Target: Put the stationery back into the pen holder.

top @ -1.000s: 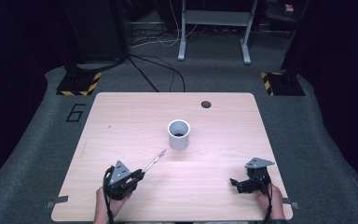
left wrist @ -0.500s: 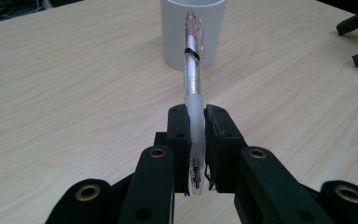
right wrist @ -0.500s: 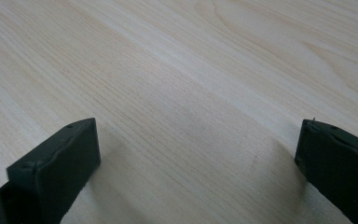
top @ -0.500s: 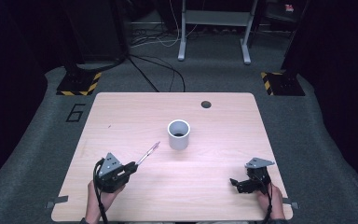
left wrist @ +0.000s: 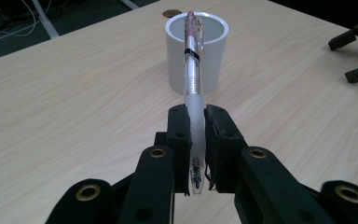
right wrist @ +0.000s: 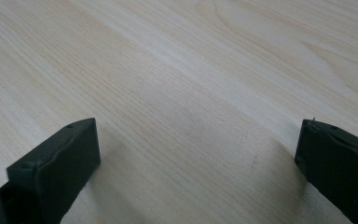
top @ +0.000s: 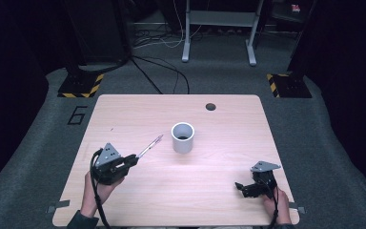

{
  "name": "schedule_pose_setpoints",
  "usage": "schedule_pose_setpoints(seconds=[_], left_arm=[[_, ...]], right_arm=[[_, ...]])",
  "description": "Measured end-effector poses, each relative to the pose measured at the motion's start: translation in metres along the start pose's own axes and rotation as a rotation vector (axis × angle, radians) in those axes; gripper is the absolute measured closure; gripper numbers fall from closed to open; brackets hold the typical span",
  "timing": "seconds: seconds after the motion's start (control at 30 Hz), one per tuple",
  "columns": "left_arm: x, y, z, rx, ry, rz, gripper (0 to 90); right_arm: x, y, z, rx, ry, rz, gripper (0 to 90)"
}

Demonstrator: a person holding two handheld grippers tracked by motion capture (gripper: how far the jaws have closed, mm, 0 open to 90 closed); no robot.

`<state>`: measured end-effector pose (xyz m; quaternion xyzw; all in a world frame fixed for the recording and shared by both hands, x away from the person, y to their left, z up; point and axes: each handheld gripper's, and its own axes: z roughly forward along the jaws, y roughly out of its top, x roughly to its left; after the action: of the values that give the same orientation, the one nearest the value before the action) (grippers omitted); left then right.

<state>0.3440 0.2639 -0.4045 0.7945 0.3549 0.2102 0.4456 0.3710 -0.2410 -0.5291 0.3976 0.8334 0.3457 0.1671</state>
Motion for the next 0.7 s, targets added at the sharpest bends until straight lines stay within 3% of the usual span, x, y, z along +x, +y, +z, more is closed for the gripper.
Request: schedule_pose_setpoints(seconds=[0.43, 0.7], left_arm=[[0.017, 0.026, 0.003, 0.017, -0.028, 0.034, 80.9], [0.021, 0.042, 0.008, 0.024, -0.05, 0.053, 80.9]], right_arm=[[0.0, 0.0, 0.0, 0.0, 0.0, 0.0, 0.0], [0.0, 0.0, 0.0, 0.0, 0.0, 0.0, 0.0]])
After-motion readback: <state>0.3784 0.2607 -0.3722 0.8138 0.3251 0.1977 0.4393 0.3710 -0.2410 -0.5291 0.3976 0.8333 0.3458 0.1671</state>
